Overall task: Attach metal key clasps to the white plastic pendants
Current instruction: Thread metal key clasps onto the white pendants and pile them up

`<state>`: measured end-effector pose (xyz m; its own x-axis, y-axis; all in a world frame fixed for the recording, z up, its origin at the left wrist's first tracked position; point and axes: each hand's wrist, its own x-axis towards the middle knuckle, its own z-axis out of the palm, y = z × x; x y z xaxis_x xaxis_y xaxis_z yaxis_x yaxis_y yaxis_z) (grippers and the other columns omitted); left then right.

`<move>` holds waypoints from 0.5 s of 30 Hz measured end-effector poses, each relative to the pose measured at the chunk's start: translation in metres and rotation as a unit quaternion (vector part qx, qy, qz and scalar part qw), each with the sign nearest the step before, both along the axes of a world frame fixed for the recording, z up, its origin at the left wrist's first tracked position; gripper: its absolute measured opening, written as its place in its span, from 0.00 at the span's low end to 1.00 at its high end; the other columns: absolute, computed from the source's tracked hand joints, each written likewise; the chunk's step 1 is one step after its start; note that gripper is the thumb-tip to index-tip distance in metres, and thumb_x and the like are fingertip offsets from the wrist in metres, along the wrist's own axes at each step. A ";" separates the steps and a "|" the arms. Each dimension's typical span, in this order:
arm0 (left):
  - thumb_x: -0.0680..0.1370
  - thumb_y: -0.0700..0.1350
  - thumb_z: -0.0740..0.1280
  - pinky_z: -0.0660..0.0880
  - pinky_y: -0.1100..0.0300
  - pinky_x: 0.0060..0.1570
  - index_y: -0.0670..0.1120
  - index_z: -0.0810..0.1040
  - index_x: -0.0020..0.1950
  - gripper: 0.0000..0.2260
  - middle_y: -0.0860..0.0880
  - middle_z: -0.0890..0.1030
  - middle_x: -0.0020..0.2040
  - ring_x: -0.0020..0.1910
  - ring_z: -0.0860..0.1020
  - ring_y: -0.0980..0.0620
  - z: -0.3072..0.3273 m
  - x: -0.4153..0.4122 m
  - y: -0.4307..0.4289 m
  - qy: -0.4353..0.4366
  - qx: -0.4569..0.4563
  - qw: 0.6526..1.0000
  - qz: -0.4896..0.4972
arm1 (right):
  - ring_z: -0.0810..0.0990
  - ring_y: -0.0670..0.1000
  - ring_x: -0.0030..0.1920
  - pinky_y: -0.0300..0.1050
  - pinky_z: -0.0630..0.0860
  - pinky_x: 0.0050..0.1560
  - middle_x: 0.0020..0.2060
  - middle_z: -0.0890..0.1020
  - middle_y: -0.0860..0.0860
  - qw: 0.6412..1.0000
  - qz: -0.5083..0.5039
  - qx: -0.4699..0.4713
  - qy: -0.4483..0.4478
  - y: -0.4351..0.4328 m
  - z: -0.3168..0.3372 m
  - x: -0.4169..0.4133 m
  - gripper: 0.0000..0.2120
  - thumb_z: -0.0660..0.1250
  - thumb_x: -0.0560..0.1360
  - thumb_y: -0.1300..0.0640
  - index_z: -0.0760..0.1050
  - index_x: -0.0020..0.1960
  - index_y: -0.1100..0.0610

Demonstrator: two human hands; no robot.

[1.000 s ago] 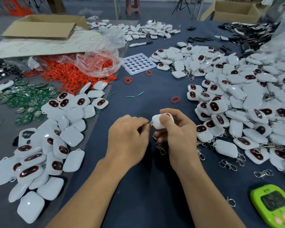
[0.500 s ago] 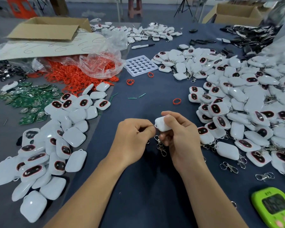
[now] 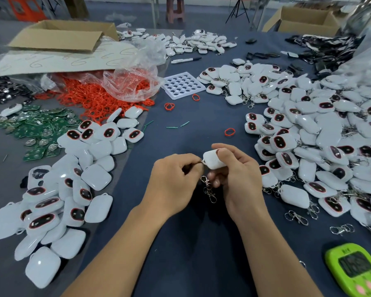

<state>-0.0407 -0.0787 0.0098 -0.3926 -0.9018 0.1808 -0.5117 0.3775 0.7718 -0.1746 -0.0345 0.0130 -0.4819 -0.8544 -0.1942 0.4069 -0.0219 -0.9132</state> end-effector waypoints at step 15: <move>0.71 0.41 0.72 0.65 0.61 0.30 0.45 0.70 0.29 0.14 0.49 0.70 0.30 0.32 0.68 0.55 -0.004 -0.005 0.004 0.014 -0.032 0.999 0.033 | 0.73 0.51 0.24 0.40 0.68 0.23 0.35 0.83 0.58 0.999 0.015 0.004 0.035 0.002 0.000 0.001 0.09 0.65 0.80 0.66 0.83 0.50 0.59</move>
<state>-0.0457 -0.0749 0.0063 -0.3268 -0.9117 0.2492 -0.5150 0.3928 0.7619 -0.1739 -0.0322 0.0127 -0.4691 -0.8669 -0.1689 0.3428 -0.0025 -0.9394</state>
